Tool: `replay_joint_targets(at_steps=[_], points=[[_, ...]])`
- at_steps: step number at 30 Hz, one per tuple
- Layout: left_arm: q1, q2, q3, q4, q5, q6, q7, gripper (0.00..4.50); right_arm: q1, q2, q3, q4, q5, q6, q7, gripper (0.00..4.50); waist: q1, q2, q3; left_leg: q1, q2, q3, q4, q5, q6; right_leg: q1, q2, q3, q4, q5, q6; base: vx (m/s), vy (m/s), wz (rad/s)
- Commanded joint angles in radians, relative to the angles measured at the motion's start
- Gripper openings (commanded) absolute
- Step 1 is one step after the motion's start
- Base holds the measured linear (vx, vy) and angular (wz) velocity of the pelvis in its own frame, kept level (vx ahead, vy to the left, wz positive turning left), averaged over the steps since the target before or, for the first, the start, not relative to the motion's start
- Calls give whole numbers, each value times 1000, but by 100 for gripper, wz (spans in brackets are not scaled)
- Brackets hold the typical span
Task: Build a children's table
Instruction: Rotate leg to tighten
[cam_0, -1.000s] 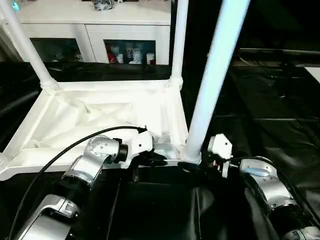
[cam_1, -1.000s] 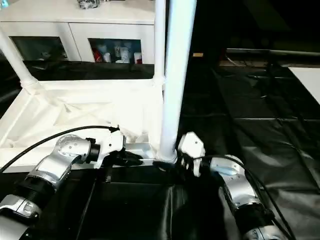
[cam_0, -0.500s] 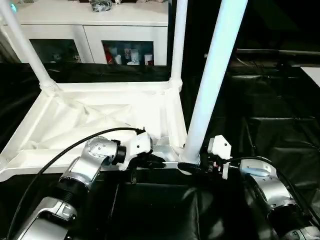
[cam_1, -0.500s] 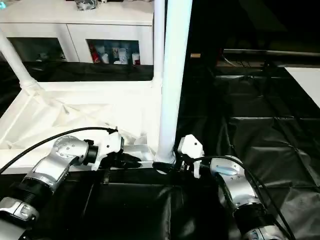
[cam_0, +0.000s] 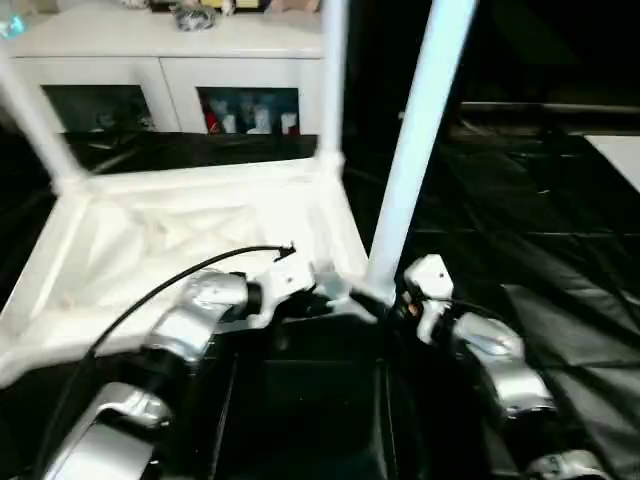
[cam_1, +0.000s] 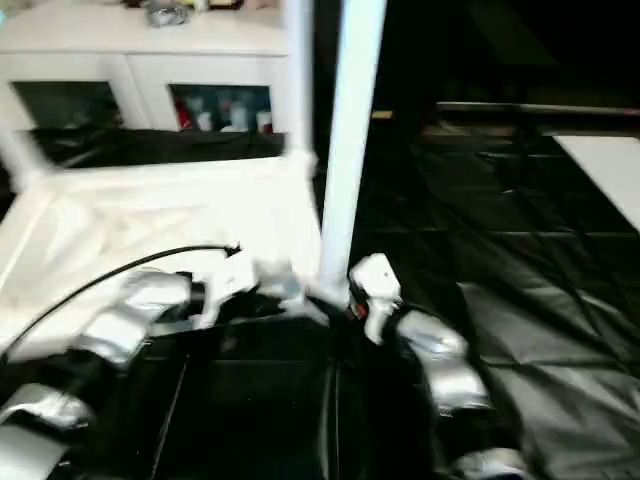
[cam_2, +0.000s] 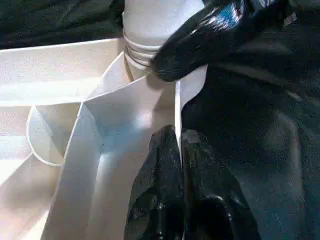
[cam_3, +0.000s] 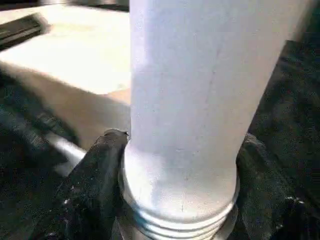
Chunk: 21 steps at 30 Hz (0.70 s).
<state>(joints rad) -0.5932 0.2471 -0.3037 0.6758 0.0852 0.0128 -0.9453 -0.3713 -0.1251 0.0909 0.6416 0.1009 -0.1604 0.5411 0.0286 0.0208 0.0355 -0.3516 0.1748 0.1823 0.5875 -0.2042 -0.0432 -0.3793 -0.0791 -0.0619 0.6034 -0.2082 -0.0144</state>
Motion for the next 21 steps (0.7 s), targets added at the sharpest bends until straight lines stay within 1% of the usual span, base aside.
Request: replay_joint_targets(at_steps=[1, 2, 3, 4, 5, 6, 7, 8, 9, 11, 12, 13, 15, 16, 17, 19, 20, 21], points=[[4, -62, -12, 85, 35, 85, 146, 0, -34, 78, -5, 62, -18, 62, -168, 267, -7, -4, -31, 5, 57, -29, -90, -331, -22, 20, -76, 51, -95, -397, -182, 0, 0, 0], [-4, -79, -8, 96, 36, 94, 174, 0, -43, 96, -8, 77, -26, 69, -209, 266, -8, -3, -30, 8, 56, -30, -90, -344, -28, 19, -76, 49, -97, -420, -175, 0, 0, 0], [-14, -97, -4, 113, 40, 96, 203, 0, -53, 112, -12, 97, -36, 70, -244, 266, -5, -3, -32, 12, 56, -32, -90, -363, -27, 18, -78, 49, -103, -448, -159, 0, 0, 0], [-24, -118, 1, 130, 43, 96, 236, 0, -64, 126, -11, 116, -54, 64, -286, 266, -4, -5, -33, 12, 56, -31, -89, -366, -22, 15, -79, 51, -107, -447, -152, 0, 0, 0], [-38, -154, 4, 152, 50, 105, 280, 0, -85, 152, -14, 147, -81, 45, -358, 266, -5, -5, -31, 10, 56, -32, -93, -363, -23, 15, -78, 50, -108, -443, -148, 0, 0, 0], [-39, -156, 4, 153, 51, 105, 283, 0, -87, 153, -14, 149, -83, 44, -363, 266, -6, -5, -32, 10, 55, -32, -93, -363, -26, 15, -78, 49, -108, -442, -146, 0, 0, 0], [-44, -177, -7, 161, 61, 97, 298, 0, -101, 161, -4, 165, -107, 40, -399, 266, -5, -6, -31, 13, 54, -32, -92, -377, -21, 12, -77, 49, -112, -452, -143, 0, 0, 0], [-43, -177, -8, 160, 62, 96, 298, 0, -102, 160, -1, 166, -111, 40, -400, 266, -2, -5, -32, 15, 54, -31, -91, -383, -17, 10, -78, 50, -114, -452, -140, 0, 0, 0], [-42, -180, -13, 158, 65, 93, 294, 0, -104, 157, 5, 167, -119, 40, -399, 266, -2, -5, -31, 15, 54, -31, -92, -387, -14, 9, -78, 51, -114, -452, -139, 0, 0, 0], [-34, -175, -18, 149, 68, 87, 273, 0, -101, 159, -2, 160, -108, 32, -362, 266, -1, -6, -33, 6, 55, -33, -95, -376, -3, 16, -80, 50, -112, -432, -135, 0, 0, 0], [-31, -169, -19, 147, 72, 86, 267, 0, -97, 159, -5, 155, -102, 25, -347, 266, -1, -6, -33, 6, 56, -33, -96, -373, -1, 16, -80, 51, -112, -425, -136, 0, 0, 0], [-29, -164, -20, 146, 74, 86, 264, 0, -95, 158, -5, 152, -99, 21, -339, 301, -1, -6, -33, 6, 56, -32, -95, -372, 2, 15, -80, 51, -111, -415, -140, 0, 0, 0], [-23, -145, -25, 145, 82, 88, 245, 0, -87, 156, -10, 141, -84, -6, -302, 336, -1, -6, -33, 5, 57, -32, -96, -371, 4, 16, -80, 51, -110, -405, -144, 0, 0, 0], [-20, -136, -28, 142, 86, 89, 236, 0, -84, 149, -4, 135, -92, -18, -299, 339, 1, -5, -35, 4, 57, -31, -95, -363, 7, 16, -83, 52, -109, -394, -148, 0, 0, 0], [-16, -125, -30, 140, 91, 91, 230, 0, -83, 139, 2, 133, -101, -30, -299, 339, 0, -6, -34, 2, 57, -31, -96, -351, 10, 18, -82, 52, -107, -381, -152, 0, 0, 0], [-4, -99, -36, 128, 96, 97, 200, 0, -80, 120, -2, 117, -91, -38, -272, 370, -1, -5, -35, 2, 58, -30, -96, -342, 13, 19, -80, 53, -105, -363, -162, 0, 0, 0], [3, -83, -39, 120, 98, 101, 179, 0, -77, 107, -5, 103, -81, -41, -245, 379, -1, -5, -34, 2, 58, -29, -96, -342, 16, 19, -80, 53, -105, -361, -165, 0, 0, 0], [9, -67, -42, 112, 99, 103, 158, 0, -73, 90, -4, 83, -67, -41, -201, 379, 0, -7, -34, 1, 57, -29, -95, -341, 21, 22, -81, 52, -106, -363, -164, 0, 0, 0]])
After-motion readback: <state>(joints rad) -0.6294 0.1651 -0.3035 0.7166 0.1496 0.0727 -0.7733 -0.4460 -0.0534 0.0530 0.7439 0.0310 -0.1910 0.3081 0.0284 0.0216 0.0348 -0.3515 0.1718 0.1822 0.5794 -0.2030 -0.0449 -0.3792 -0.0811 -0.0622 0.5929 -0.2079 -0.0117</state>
